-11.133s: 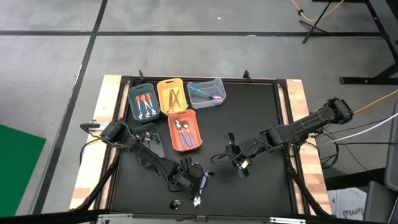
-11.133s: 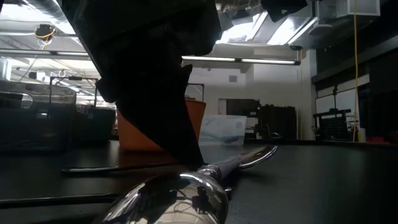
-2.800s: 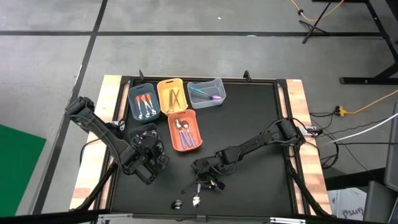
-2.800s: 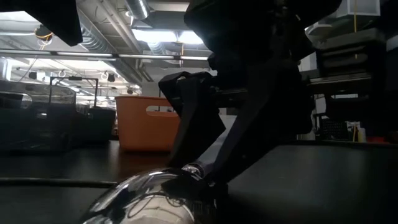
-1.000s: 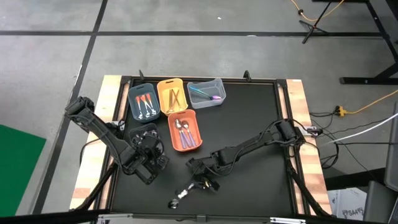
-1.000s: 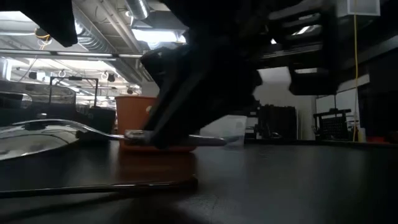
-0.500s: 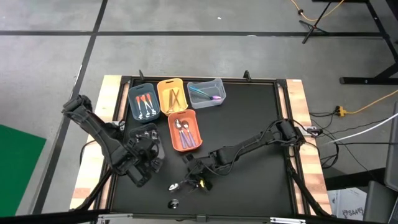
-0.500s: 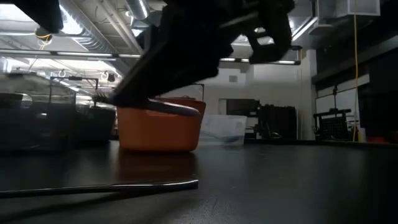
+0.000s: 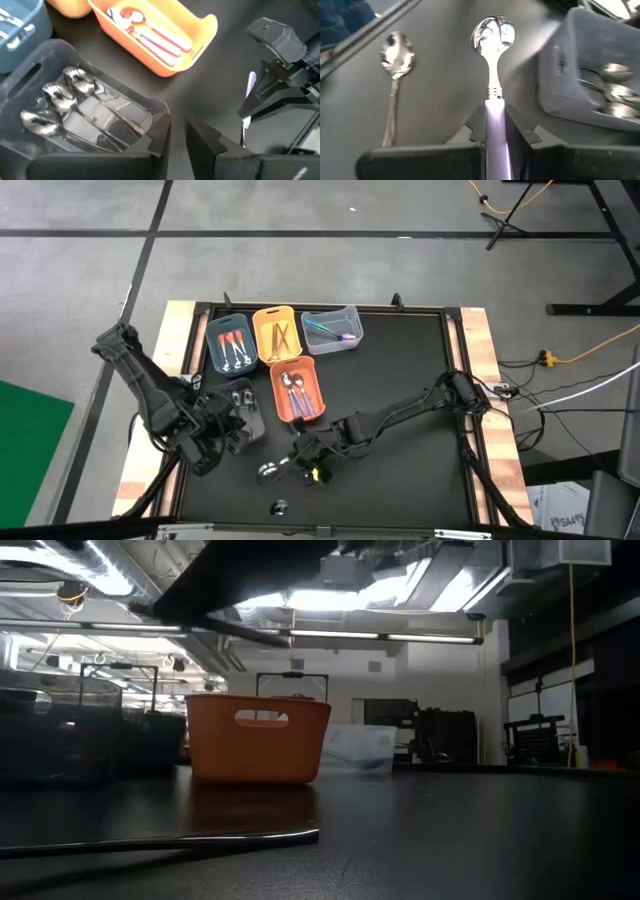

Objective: Sort silverware by color (type)
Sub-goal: Put the purple spoon into the orange bin

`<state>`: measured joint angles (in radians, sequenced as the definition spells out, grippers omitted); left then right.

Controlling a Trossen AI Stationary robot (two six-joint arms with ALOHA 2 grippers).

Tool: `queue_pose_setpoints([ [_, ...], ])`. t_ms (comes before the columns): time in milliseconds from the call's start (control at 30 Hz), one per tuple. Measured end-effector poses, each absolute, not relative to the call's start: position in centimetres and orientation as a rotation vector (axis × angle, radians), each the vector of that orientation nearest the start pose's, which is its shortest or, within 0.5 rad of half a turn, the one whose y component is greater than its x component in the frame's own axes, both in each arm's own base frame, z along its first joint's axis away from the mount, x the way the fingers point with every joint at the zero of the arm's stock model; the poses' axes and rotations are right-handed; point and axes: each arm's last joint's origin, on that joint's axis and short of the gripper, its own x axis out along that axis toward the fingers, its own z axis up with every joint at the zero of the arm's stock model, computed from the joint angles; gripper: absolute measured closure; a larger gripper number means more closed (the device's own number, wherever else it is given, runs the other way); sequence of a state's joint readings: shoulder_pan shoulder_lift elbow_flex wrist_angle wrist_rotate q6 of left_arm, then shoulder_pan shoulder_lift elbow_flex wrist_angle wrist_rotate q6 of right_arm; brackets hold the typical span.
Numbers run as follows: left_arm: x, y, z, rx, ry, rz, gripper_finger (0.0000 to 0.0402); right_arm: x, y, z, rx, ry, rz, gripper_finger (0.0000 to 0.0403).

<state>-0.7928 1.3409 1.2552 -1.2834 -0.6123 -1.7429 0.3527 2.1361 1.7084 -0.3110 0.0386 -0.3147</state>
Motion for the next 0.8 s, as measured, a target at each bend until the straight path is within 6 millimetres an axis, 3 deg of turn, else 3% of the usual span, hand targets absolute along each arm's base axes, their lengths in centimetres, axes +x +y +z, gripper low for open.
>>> queue_pose_setpoints([
  [267, 16.4, -14.6, 31.8, -0.677, 0.691, 0.676, 0.0351, 45.3, 15.8, 25.3, -0.495, 0.76, 0.312, 0.0372],
  [500, 16.4, -14.6, 31.8, -0.652, 0.68, 0.666, 0.0351, 45.5, 13.6, 27.9, -0.509, 0.81, 0.217, 0.039],
  [667, 16.4, -14.6, 31.8, -0.651, 0.679, 0.665, 0.0351, 45.5, 11.5, 28.8, -0.497, 0.873, 0.162, 0.04],
  [800, 16.4, -14.6, 31.8, -0.652, 0.68, 0.666, 0.0351, 45.4, 8.7, 28.2, -0.455, 0.979, 0.106, 0.0402],
])
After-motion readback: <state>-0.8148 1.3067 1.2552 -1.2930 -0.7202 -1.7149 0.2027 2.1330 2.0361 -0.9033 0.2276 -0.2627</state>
